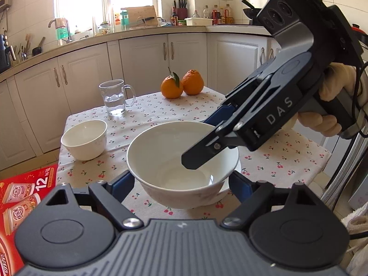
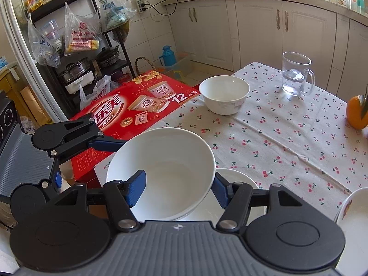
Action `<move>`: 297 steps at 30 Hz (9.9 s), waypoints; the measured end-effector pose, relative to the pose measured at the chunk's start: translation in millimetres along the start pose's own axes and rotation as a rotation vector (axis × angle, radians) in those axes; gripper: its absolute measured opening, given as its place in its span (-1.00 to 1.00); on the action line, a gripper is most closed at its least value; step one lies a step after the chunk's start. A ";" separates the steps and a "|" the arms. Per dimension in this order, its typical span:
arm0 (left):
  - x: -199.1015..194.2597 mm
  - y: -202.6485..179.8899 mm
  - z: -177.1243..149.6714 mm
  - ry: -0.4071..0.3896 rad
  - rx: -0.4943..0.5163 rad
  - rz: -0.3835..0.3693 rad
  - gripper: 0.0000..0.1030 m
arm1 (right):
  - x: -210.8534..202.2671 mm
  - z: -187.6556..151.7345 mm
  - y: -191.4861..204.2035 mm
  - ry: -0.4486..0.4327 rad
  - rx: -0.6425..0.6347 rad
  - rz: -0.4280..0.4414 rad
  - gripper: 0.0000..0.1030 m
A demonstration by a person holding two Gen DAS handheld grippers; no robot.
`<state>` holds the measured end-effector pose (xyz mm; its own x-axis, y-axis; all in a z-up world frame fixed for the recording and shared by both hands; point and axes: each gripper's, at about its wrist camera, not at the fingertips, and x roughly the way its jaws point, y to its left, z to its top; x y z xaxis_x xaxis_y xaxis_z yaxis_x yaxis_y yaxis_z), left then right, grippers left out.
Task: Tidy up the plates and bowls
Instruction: 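Lift the second bowl with the right gripper toward the first bowl, then lower the held bowl into the first white bowl with the right gripper, then open the right gripper and withdraw it from the stacked bowls, then grasp the rim of a third white bowl with the right gripper, then carry the third bowl with the right gripper toward the bowl stack, then lower the third bowl into the stacked bowls with the right gripper, then grip the stacked bowls from opposite sides with the left gripper while the right gripper grips too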
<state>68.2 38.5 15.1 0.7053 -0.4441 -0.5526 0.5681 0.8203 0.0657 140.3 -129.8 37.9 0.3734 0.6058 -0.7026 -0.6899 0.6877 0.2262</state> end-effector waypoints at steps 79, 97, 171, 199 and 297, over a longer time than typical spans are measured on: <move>11.1 59.4 -15.6 0.057 0.003 0.106 0.82 | 0.6 2.6 -16.6 -0.022 -0.063 -0.200 1.00; 66.7 144.0 0.0 0.020 -0.071 0.210 0.91 | 78.5 95.9 -27.7 0.041 -0.179 -0.140 1.00; 65.5 102.1 26.6 0.018 -0.112 0.124 0.77 | 109.2 120.9 -57.3 0.075 -0.025 0.055 0.48; 22.6 -4.5 27.6 -0.012 -0.064 -0.019 0.77 | -11.0 14.2 -27.5 -0.004 -0.006 -0.039 0.49; 106.5 34.8 8.5 0.308 0.398 -0.521 0.67 | 43.8 -52.8 -23.1 0.192 -0.413 -0.050 0.77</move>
<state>166.6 16.7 -34.4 0.1827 -0.5719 -0.7997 0.9505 0.3108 -0.0051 139.7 -140.3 -33.7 0.3182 0.4639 -0.8268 -0.8779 0.4733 -0.0723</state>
